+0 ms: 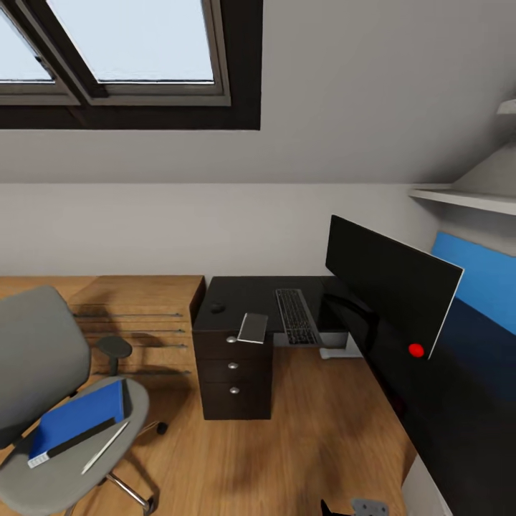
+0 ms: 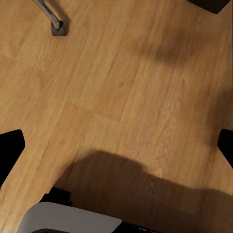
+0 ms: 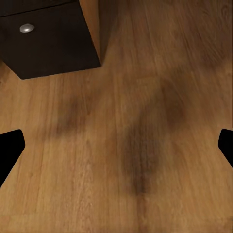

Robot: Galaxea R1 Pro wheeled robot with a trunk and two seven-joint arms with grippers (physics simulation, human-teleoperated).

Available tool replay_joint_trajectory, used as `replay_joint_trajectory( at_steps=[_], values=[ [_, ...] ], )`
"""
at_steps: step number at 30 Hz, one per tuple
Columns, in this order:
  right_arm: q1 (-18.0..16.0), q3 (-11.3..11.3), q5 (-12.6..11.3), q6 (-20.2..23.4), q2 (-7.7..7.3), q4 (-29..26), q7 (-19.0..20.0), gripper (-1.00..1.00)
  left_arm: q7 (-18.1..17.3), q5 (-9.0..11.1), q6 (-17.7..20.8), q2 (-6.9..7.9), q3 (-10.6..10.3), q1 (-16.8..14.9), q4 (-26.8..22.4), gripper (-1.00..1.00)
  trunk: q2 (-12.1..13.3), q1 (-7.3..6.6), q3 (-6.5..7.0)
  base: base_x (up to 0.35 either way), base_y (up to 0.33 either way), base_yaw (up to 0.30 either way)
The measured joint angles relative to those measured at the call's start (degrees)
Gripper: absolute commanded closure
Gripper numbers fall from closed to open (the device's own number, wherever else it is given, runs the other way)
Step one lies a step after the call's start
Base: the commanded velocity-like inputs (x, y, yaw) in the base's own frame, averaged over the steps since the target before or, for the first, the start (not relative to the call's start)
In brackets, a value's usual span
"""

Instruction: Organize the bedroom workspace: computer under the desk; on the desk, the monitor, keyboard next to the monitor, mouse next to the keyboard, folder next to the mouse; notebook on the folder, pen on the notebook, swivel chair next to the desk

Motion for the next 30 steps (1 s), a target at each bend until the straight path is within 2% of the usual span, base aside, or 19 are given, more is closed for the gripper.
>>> replay_joint_trajectory(
  at_steps=[14, 23, 30],
  values=[
    [0.00, 0.00, 0.07, -0.53, 0.11, 0.00, 0.00, -1.00, 0.02, 0.07, -0.28, 0.01, -0.02, 0.00, 0.02, -1.00, 5.62, -3.08, 2.60, 0.000, 0.000, -0.105],
    [0.00, 0.01, 0.19, -3.22, 0.98, 0.00, -0.33, -1.00, -0.01, 0.09, -0.04, 0.08, 0.02, 0.01, 0.14, -1.00, 9.23, -5.05, 4.80, 0.000, 0.000, -0.070],
    [0.00, 0.00, 0.20, -3.66, 1.16, 0.00, -1.12, -1.00, 0.00, 0.09, 0.08, 0.08, -0.02, 0.01, 0.80, -1.00, 12.05, -6.60, 6.57, 0.000, 0.000, -0.010]
  ],
)
